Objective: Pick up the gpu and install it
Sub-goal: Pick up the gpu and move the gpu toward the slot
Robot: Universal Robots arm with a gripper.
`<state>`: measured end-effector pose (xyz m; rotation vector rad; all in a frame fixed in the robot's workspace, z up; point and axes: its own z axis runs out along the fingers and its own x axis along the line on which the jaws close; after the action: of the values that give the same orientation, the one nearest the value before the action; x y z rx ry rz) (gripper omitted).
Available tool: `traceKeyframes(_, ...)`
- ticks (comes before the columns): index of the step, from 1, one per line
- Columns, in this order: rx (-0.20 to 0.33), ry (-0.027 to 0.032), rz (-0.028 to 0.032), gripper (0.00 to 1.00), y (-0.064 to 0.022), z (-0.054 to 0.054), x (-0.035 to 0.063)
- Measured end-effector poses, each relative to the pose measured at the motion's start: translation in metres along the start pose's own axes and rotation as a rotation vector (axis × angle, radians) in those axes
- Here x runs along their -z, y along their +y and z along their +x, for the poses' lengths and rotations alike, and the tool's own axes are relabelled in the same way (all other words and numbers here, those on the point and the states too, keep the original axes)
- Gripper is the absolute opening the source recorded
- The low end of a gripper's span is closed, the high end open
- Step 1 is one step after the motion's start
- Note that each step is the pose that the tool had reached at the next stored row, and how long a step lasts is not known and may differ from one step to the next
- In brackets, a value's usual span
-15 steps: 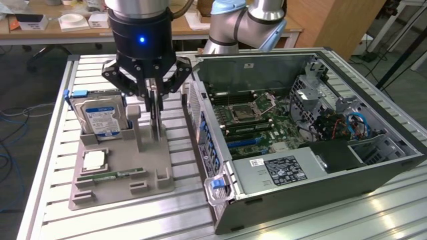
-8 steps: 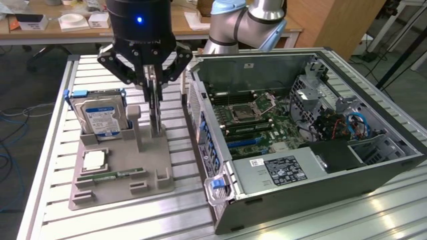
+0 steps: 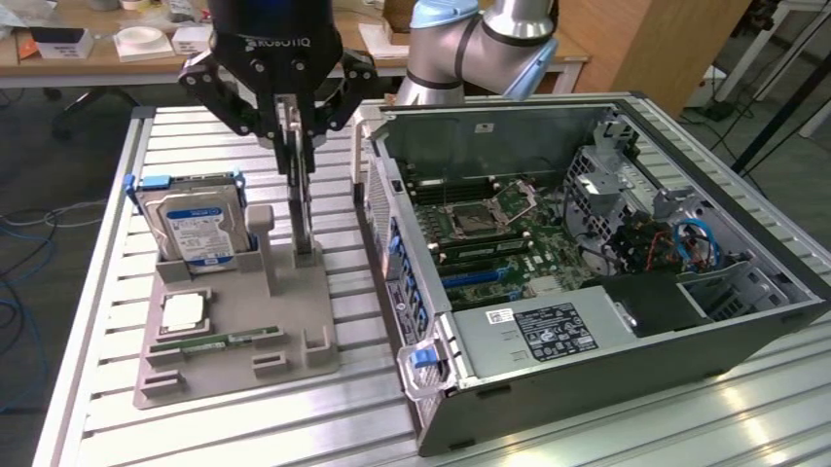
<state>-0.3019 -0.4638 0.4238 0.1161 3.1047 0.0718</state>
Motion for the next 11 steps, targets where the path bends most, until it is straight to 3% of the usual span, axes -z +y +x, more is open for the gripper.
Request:
traceKeyframes(6,0.000,0.0002,0.0002,0.26,0.0006,-0.001,0.0004)
traceKeyframes(11,0.000,0.0001,0.0001,0.26,0.0030,-0.013,-0.0002)
